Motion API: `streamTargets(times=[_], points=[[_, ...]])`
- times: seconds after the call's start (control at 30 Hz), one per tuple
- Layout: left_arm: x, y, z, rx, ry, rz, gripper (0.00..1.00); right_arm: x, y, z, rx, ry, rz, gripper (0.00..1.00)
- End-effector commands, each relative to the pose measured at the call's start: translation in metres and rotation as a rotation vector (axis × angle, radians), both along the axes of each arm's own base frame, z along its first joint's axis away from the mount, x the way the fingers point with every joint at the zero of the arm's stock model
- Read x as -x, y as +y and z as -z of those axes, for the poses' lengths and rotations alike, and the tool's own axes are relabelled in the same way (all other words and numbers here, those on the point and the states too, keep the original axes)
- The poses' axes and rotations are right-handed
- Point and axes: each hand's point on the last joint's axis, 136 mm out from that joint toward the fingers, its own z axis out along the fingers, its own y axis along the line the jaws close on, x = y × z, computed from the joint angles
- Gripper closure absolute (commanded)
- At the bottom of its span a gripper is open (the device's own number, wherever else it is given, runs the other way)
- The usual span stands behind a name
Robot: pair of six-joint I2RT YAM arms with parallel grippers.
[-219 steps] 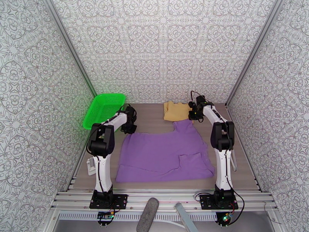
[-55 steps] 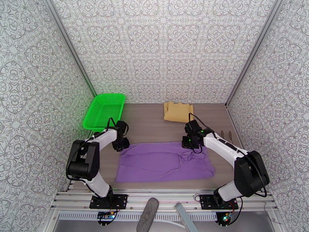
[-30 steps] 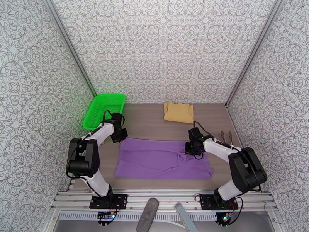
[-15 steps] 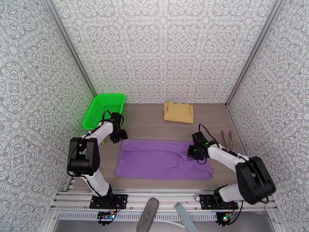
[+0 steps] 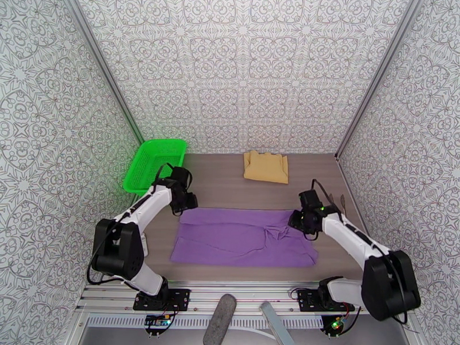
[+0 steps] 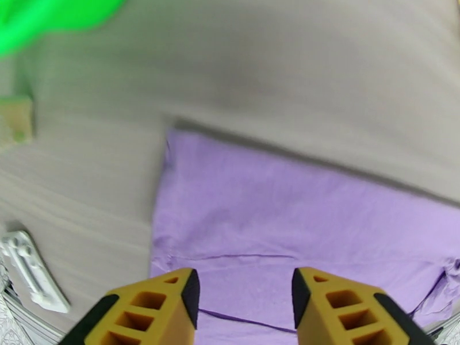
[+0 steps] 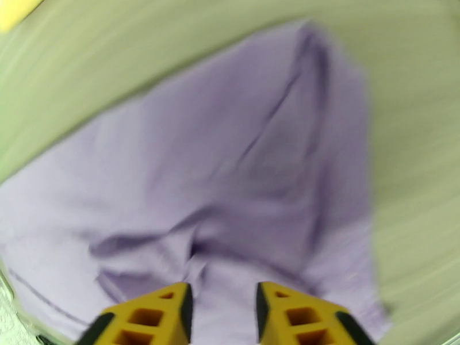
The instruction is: Fold and stack the mixed laundry pile
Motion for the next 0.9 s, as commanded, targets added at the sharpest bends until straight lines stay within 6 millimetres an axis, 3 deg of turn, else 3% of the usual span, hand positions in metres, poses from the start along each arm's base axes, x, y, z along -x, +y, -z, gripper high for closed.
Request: streamTargets(times=[0.0,0.23,0.33,0.6,0.87], points=[[0.0,-0.009,-0.01,0.056,-0.06,-0.021,0.51,-0.016,-0.003,0.008,0.041,0.039,-0.023,0.55],[0.01,-0.009,-0.036,0.059,-0.103,-0.013,0.51,-0.053,-0.005,0.055,0.091,0.157,-0.033,0.57],[0.016,-0.007,-0.049,0.053,-0.114,-0.008,0.51,-0.074,-0.012,0.063,0.098,0.186,-0.033,0.61],[0.032,-0.006,-0.059,0.054,-0.12,-0.008,0.51,-0.131,-0.036,0.055,0.09,0.181,-0.024,0.63],[0.029,-0.02,-0.038,0.088,-0.082,0.006,0.44,-0.183,-0.071,0.042,0.126,0.151,-0.055,0.63]])
